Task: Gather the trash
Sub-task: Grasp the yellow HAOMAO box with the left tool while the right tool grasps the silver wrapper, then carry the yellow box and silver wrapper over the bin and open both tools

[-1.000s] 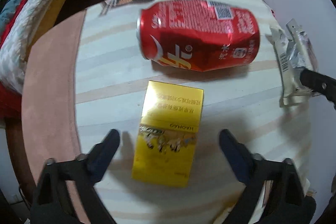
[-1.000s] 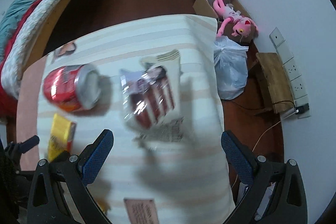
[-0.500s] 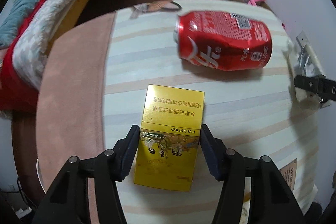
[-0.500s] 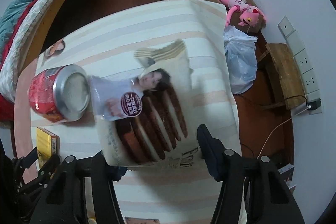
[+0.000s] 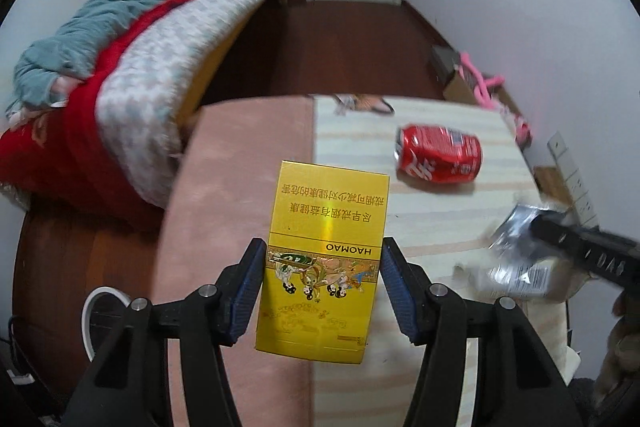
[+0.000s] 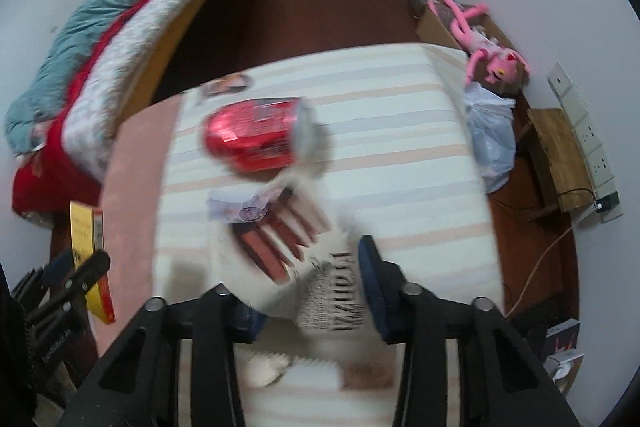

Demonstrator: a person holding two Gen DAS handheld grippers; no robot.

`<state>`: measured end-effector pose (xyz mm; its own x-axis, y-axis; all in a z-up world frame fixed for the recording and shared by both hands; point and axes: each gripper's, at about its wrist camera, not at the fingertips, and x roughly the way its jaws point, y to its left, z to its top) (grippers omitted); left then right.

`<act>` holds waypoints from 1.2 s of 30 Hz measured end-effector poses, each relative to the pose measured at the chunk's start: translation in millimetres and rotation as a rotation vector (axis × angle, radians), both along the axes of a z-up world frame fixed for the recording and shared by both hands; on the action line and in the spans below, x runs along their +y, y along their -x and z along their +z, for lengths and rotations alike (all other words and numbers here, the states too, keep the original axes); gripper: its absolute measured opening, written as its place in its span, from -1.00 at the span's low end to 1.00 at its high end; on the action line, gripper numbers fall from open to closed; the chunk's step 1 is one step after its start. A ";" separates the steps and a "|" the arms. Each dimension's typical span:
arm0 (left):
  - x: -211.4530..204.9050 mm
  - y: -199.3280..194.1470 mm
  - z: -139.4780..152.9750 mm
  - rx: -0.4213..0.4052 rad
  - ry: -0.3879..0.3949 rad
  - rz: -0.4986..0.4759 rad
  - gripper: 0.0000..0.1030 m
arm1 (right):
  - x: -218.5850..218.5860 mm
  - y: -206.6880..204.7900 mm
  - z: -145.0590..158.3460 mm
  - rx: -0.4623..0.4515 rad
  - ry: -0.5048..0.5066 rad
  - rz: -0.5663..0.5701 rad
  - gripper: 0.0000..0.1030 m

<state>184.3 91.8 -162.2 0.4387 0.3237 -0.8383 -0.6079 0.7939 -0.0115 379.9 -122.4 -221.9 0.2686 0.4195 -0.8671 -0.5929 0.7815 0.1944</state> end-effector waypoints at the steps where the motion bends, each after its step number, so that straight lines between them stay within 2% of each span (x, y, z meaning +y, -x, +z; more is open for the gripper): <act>1: 3.3 8.4 5.8 -0.009 -0.006 0.010 0.05 | 3.9 14.5 6.3 0.003 -0.017 0.019 -0.30; 5: 13.3 47.7 16.9 -0.028 -0.040 0.045 0.05 | 22.9 60.4 24.3 -0.031 -0.039 0.086 -0.32; 7: 16.6 64.2 9.2 -0.016 -0.046 0.063 0.05 | 31.1 76.5 26.1 -0.014 -0.058 0.095 -0.32; 9: 20.1 78.4 -6.8 0.002 -0.011 0.079 0.05 | 36.2 87.2 21.9 -0.013 -0.047 0.087 -0.31; 11: 23.7 90.0 -28.9 0.031 0.022 0.104 0.05 | 39.2 91.6 8.9 0.034 -0.030 0.073 0.00; 12: 25.6 94.3 -39.0 0.044 0.041 0.112 0.05 | 41.6 93.9 -3.7 0.073 -0.001 0.064 0.48; 13: 27.0 97.0 -50.1 0.057 0.061 0.122 0.05 | 40.1 92.7 -12.4 0.094 0.004 0.052 0.61; 16: 31.1 102.8 -78.6 0.092 0.105 0.148 0.05 | 41.3 94.3 -42.5 0.168 0.006 0.022 0.61; 18: 33.7 105.7 -87.8 0.105 0.120 0.159 0.05 | 49.7 94.0 -61.1 0.181 0.022 0.011 0.61; 19: 35.0 107.6 -90.1 0.106 0.125 0.163 0.05 | 54.2 93.7 -67.7 0.176 0.036 0.003 0.50; 20: 36.6 110.2 -90.7 0.104 0.130 0.168 0.05 | 58.2 93.8 -74.7 0.179 0.041 -0.002 0.32; 21: 38.0 113.1 -88.6 0.100 0.131 0.170 0.05 | 61.9 95.0 -81.2 0.186 0.040 -0.007 -0.24; 22: 39.2 115.7 -85.1 0.094 0.130 0.171 0.05 | 63.7 94.4 -84.1 0.187 0.048 -0.011 -0.45; 27: 52.3 139.7 -49.1 0.019 0.097 0.195 0.05 | 72.2 113.5 -62.8 0.131 -0.003 0.026 -0.66; 31: 67.4 168.9 -16.8 -0.038 0.057 0.216 0.05 | 85.4 139.5 -29.0 0.085 -0.056 0.092 -0.68; 36: 95.9 216.0 16.6 -0.085 0.009 0.264 0.05 | 125.1 194.5 13.4 0.052 -0.130 0.222 -0.68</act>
